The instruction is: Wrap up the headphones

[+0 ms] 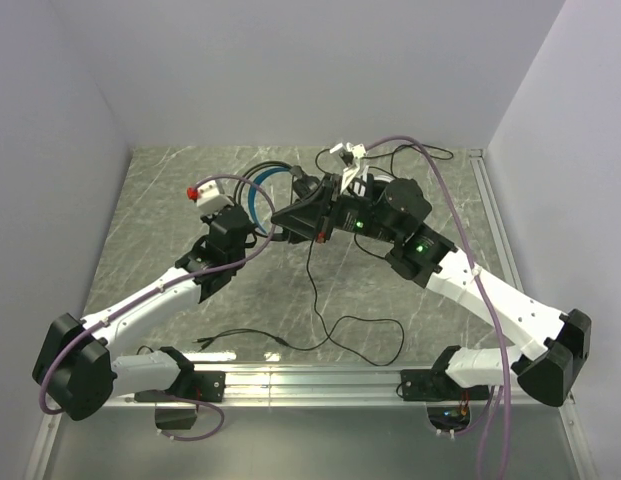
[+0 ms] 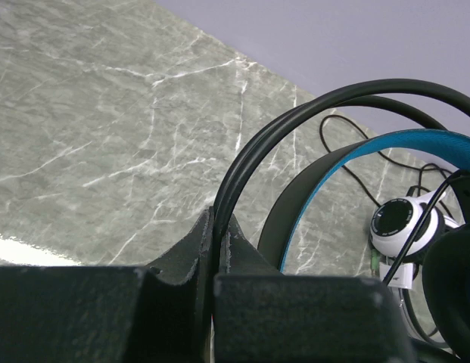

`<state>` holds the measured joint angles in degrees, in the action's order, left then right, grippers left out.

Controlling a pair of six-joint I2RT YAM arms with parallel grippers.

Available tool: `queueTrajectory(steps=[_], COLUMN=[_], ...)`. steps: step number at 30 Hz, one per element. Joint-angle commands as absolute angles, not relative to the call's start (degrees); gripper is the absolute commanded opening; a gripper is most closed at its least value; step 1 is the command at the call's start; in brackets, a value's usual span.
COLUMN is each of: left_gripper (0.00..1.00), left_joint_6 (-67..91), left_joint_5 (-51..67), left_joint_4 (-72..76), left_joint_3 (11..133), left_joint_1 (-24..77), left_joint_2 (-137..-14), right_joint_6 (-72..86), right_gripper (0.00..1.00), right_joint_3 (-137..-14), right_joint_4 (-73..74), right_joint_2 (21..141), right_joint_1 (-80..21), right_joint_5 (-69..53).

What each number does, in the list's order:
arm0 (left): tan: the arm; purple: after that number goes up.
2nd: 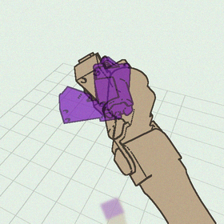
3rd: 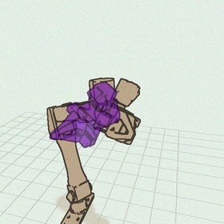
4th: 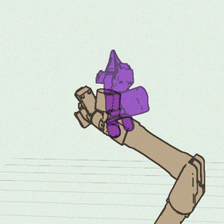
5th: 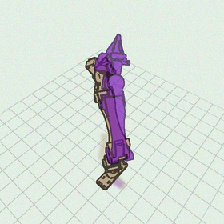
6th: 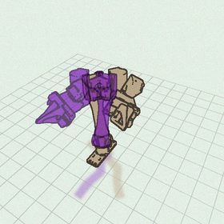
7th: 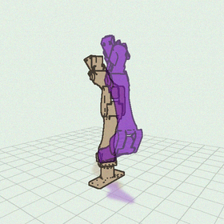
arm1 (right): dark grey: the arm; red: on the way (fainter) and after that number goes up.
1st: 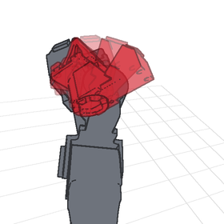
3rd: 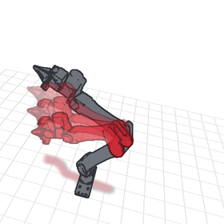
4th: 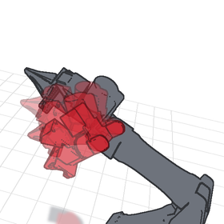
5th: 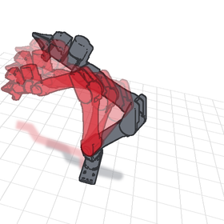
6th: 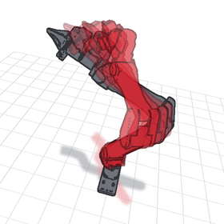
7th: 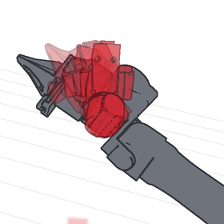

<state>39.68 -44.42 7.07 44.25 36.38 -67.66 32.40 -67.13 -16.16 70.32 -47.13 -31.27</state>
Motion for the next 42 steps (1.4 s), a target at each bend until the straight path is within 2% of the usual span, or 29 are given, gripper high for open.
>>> queueTrajectory(steps=[1, 22, 28, 35, 38, 42], left_gripper=[0.00, 0.00, 0.00, 0.00, 0.00, 0.00], left_joint_6=[38.7, 32.7, 33.0, 34.4, 35.4, 37.2], left_joint_5=[-45.9, -43.9, -42.2, -33.8, -30.4, -29.4], left_joint_4=[13.3, 16.2, 12.5, 2.1, 0.2, -5.5], left_joint_3=[44.1, 39.0, 38.9, 41.6, 42.5, 42.7], left_joint_1=[36.8, 40.8, 41.7, 41.6, 41.7, 41.7], left_joint_2=[-67.1, -63.8, -59.9, -56.2, -55.4, -52.7], right_joint_6=[33.8, 41.2, 42.9, 45.7, 48.2, 49.7], right_gripper=[0.16, 0.17, 0.16, 0.14, 0.12, 0.00], right_joint_3=[-72.3, -75.5, -76.1, -73.7, -72.3, -70.9], right_joint_4=[-20.1, -23.8, -24.8, -27.9, -31.0, -33.6], right_joint_2=[69.9, 76.0, 77.4, 79.2, 80.2, 81.2], right_joint_1=[-45.4, -33.2, -29.9, -26.1, -24.4, -22.5], right_joint_5=[-33.5, -40.1, -41.4, -43.3, -44.1, -45.3])
